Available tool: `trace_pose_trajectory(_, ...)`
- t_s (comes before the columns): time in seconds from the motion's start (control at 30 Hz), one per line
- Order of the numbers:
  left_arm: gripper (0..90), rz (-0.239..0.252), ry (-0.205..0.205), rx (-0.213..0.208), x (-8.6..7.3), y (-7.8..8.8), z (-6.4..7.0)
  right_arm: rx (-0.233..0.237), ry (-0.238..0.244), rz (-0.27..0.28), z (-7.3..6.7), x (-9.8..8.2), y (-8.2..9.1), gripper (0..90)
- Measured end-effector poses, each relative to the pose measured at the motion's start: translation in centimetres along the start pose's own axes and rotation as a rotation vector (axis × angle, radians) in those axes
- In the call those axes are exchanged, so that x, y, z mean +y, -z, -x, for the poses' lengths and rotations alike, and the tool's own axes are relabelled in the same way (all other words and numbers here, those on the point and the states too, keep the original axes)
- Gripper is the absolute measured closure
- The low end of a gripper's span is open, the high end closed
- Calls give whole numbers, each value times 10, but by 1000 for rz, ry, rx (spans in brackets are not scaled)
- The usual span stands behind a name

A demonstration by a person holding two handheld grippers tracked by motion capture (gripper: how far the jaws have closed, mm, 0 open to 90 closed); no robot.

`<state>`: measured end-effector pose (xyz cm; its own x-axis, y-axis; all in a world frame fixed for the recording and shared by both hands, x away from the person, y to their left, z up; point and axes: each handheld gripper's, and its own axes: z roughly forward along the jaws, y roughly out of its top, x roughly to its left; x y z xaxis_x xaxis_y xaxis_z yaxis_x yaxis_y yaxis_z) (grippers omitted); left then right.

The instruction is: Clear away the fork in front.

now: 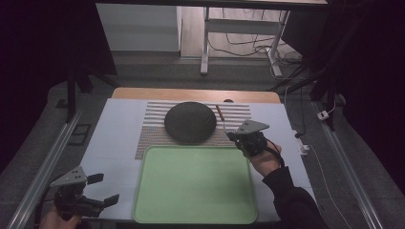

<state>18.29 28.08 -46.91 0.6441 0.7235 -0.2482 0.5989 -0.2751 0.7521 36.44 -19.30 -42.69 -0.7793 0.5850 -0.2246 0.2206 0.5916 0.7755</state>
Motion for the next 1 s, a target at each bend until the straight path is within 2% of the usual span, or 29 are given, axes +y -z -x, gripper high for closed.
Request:
trace_pose_trajectory(0.23,0,-23,-24,-20,11,-11,3,116,-34,42,-12,-5,21,900)
trace_pose_trajectory(0.6,0,-52,-72,-68,32,-33,7,264,-104,103,-30,-15,42,900)
trace_pose_trajectory(0.87,0,-60,-129,-95,55,-51,8,334,-102,105,-44,-20,50,900)
trace_pose_trajectory(1.0,0,-67,-172,-128,66,-60,9,378,-101,111,-51,-22,54,900)
